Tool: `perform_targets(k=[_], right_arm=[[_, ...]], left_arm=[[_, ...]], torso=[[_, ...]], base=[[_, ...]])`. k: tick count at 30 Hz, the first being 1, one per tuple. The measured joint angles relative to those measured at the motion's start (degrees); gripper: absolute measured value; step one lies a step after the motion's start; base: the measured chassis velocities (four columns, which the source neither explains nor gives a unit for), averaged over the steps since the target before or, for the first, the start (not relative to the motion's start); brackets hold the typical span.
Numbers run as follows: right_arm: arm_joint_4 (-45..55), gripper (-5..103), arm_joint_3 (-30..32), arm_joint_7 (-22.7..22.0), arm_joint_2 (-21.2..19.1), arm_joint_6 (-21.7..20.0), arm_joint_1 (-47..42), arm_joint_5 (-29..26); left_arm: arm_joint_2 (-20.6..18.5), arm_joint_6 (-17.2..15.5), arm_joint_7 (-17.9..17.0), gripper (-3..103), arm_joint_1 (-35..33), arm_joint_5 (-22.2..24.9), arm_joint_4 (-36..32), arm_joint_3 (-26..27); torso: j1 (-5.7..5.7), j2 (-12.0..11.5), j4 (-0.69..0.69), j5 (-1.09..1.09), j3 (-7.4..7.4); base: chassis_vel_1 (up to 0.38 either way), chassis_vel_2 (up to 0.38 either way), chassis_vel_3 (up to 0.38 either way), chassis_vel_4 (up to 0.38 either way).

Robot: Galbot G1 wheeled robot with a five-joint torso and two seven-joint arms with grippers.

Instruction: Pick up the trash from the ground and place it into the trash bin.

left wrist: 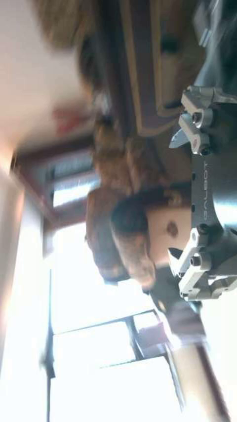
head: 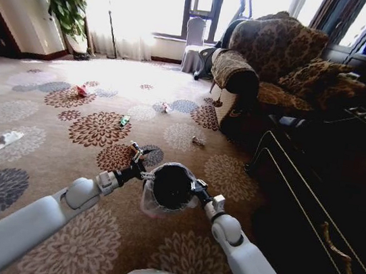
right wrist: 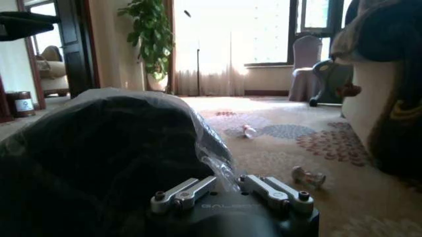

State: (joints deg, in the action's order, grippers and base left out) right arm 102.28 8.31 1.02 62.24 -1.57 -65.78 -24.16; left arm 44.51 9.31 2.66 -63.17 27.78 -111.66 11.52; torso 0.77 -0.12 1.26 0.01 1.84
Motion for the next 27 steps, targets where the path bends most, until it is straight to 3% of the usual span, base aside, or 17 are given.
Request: perform_targets(k=[2,4,5,7,8,12,27], right_arm=[[0.5,0,1.6,0.0,-0.3,0.3,-1.3,0.0],[1.7,0,3.5,0.0,-1.0,0.6,-2.2,-1.1],[1.7,0,3.5,0.0,-1.0,0.6,-2.2,-1.1],[3.0,0,4.8,0.0,-1.8,0.7,-2.7,-2.1],[3.5,0,5.2,0.1,-2.0,0.8,-2.9,-2.2],[4.7,0,6.3,0.0,-2.2,1.2,-3.9,-2.2],[9.9,0,8.3,0.0,-2.3,1.4,-9.2,-2.2]], left_arm=[[4.6,-2.3,-5.2,100,-2.1,0.7,0.6,2.2],[13.3,-8.8,-16.4,100,-6.3,2.7,2.4,6.8],[13.3,-8.8,-16.4,100,-6.3,2.7,2.4,6.8],[17.7,-12.2,-24.2,100,-7.5,7.5,4.9,7.9],[18.3,-12.9,-26.2,101,-7.5,9.2,6.0,8.0],[18.5,-14.0,-28.5,98,-5.9,11.8,9.2,8.4],[17.2,-16.8,-29.3,97,2.4,24.0,21.1,8.5]], torso=[[0.00,0.0,0.00,-0.04,0.00],[0.00,0.0,0.16,-0.01,0.00],[0.00,0.0,0.16,-0.01,0.00],[0.00,0.0,0.18,-0.01,0.00],[0.00,0.0,0.17,-0.01,0.00],[0.00,0.0,0.11,-0.02,0.00],[0.00,0.0,0.12,-0.01,0.01]], base=[[0.000,0.000,0.000,0.000],[0.000,0.000,0.000,0.000],[0.000,0.000,0.000,0.000],[0.000,0.000,0.000,0.000],[0.000,0.000,0.000,0.000],[0.000,0.000,0.000,0.000],[-0.070,0.062,0.074,-0.064]])
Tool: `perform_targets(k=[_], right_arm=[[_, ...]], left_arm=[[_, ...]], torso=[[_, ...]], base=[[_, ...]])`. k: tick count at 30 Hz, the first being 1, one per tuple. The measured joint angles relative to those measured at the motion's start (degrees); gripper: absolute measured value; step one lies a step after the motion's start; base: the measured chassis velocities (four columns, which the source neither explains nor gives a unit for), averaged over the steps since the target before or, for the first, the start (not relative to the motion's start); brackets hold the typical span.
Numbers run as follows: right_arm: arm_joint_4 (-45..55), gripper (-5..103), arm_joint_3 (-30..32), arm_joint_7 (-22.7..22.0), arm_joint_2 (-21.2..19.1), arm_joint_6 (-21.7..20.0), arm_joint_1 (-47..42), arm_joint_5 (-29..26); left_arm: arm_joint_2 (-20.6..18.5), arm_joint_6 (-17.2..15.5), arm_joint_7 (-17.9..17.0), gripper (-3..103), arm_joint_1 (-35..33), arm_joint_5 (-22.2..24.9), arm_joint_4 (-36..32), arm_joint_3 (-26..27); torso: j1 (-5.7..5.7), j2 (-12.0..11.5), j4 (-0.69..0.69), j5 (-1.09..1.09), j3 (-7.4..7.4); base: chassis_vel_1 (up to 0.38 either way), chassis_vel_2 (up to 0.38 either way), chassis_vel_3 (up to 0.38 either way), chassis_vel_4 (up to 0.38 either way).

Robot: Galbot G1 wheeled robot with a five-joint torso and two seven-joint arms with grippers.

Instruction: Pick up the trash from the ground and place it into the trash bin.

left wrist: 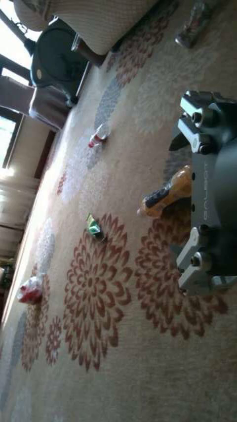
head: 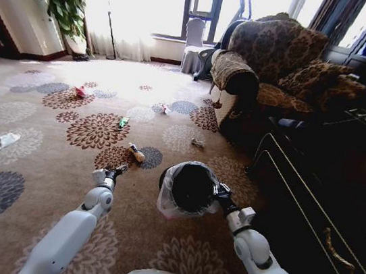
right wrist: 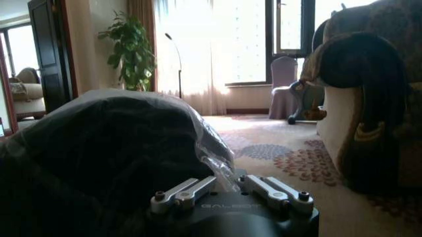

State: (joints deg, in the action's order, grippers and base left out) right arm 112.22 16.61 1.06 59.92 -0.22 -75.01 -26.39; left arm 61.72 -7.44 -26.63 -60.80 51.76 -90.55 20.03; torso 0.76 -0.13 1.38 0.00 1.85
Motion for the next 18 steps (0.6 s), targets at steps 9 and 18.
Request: perform_targets(k=[9,18], right_arm=[[0.5,0,-0.3,0.0,0.5,1.5,-1.0,0.1],[-0.4,0,-2.6,-0.1,0.6,2.4,0.1,0.1]], left_arm=[[-1.0,-4.5,-4.5,97,6.5,9.8,7.6,-1.3],[-3.3,-10.0,-3.8,94,14.2,13.3,20.1,-4.7]], torso=[[0.01,0.0,0.00,0.01,0.01],[0.00,0.0,-0.02,0.00,-0.01]], base=[[-0.265,0.262,0.263,-0.272],[-0.128,0.146,0.119,-0.131]])
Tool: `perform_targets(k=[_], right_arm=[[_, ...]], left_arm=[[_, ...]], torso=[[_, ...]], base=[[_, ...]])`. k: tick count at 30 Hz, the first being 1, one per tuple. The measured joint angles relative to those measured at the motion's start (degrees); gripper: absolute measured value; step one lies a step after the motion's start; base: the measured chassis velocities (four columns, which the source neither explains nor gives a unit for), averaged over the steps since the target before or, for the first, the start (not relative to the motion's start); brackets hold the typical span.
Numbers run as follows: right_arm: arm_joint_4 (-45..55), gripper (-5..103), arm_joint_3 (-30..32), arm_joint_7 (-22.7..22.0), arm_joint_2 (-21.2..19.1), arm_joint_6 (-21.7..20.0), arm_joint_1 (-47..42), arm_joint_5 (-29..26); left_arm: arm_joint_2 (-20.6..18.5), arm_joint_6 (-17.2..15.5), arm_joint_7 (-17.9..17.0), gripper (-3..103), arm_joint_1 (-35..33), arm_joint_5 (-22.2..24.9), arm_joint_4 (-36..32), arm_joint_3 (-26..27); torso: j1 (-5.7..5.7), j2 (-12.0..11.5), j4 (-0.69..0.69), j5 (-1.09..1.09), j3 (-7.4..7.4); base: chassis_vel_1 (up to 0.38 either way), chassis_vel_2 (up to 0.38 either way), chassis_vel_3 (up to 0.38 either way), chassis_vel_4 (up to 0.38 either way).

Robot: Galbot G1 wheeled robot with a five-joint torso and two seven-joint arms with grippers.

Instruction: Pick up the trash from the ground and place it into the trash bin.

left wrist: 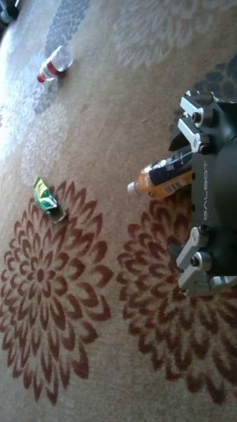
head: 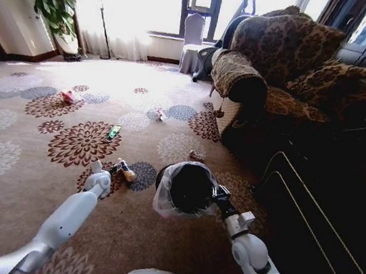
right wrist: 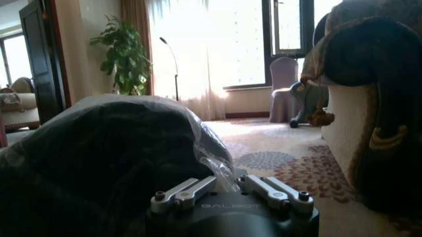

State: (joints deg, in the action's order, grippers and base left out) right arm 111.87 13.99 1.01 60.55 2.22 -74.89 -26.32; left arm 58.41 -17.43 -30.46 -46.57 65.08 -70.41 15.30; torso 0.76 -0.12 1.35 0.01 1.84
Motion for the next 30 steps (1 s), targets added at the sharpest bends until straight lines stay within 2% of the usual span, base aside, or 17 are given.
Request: perform_targets(k=[3,8,17,30], right_arm=[[-0.4,0,-1.3,0.0,-0.4,0.0,1.0,-0.3],[-0.7,0,-3.0,0.0,-1.3,-0.8,2.2,-0.9],[-0.5,0,-2.6,0.0,-1.7,-0.7,1.7,-1.7],[-0.3,0,-3.0,0.0,-1.6,1.1,1.5,-1.3]], left_arm=[[0.2,-0.5,0.6,97,1.1,-0.2,3.0,-0.4],[2.7,-0.6,3.4,98,4.9,-3.1,10.6,-1.6],[6.6,-0.5,5.7,98,7.7,-5.4,13.7,-3.2],[8.9,0.0,8.4,98,12.1,-6.3,21.0,-5.2]], torso=[[-0.02,0.0,0.07,-0.02,0.00],[-0.01,0.0,0.05,-0.01,0.00],[0.00,0.0,0.02,-0.01,0.00],[0.01,0.0,0.03,-0.01,0.01]], base=[[0.026,-0.060,-0.061,0.018],[0.047,-0.017,-0.007,0.022],[0.000,0.000,0.000,0.000],[-0.049,0.012,0.047,-0.013]])
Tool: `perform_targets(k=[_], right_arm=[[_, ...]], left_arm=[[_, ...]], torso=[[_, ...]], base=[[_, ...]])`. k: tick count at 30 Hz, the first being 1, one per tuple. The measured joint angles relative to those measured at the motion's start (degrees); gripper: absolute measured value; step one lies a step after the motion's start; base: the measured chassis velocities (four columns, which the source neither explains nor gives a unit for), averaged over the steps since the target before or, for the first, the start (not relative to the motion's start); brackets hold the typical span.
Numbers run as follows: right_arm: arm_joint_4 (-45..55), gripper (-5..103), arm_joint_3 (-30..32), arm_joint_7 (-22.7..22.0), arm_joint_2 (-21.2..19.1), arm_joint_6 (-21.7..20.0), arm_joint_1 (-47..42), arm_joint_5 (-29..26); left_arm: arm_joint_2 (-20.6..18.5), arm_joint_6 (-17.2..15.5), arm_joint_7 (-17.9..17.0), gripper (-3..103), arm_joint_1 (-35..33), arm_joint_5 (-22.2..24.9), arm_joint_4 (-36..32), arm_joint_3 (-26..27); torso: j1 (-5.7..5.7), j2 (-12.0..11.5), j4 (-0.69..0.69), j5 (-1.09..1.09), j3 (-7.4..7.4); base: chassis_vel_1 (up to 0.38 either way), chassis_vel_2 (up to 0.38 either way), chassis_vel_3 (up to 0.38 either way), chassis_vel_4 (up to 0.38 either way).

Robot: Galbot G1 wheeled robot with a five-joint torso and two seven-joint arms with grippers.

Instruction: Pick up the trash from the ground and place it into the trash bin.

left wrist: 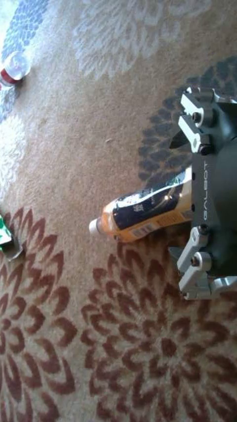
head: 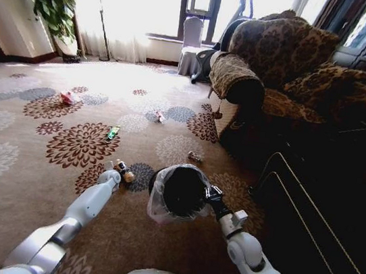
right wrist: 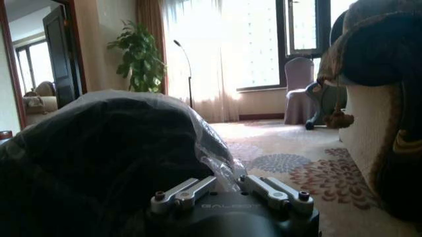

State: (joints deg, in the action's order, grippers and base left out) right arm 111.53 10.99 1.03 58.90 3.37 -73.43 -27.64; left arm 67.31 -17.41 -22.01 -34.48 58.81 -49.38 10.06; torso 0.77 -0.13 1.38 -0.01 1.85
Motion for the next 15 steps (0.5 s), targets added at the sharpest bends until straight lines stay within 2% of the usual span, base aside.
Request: perform_targets(k=[7,8,12,13,15], right_arm=[[0.0,0,0.5,0.0,-0.1,0.0,-0.4,0.2],[0.0,0,0.7,0.0,0.0,0.0,-0.5,0.2],[-0.3,0,1.6,0.0,-0.3,0.1,-1.0,0.0],[-0.3,0,1.8,0.0,-0.4,0.1,-1.2,-0.1],[-0.3,0,2.0,0.0,-0.4,0.1,-1.3,-0.1]], left_arm=[[2.9,0.0,0.7,101,3.2,-2.4,6.5,-0.4],[3.2,-0.1,1.2,94,3.5,-3.2,7.7,-0.4],[4.2,0.4,4.0,101,5.2,-6.3,12.9,-1.0],[4.5,0.4,4.6,97,5.6,-6.8,14.0,-0.9],[4.8,0.5,5.4,97,6.1,-7.5,15.4,-0.7]], torso=[[0.00,0.0,0.00,0.01,0.00],[0.00,0.0,-0.01,-0.01,0.00],[0.00,0.0,0.02,0.00,0.00],[0.00,0.0,0.01,0.00,0.00],[0.00,0.0,0.00,0.00,0.00]], base=[[-0.010,0.003,0.009,-0.004],[0.000,0.000,0.000,0.000],[0.000,0.000,0.000,0.000],[0.000,0.000,0.000,0.000],[0.000,0.000,0.000,0.000]])
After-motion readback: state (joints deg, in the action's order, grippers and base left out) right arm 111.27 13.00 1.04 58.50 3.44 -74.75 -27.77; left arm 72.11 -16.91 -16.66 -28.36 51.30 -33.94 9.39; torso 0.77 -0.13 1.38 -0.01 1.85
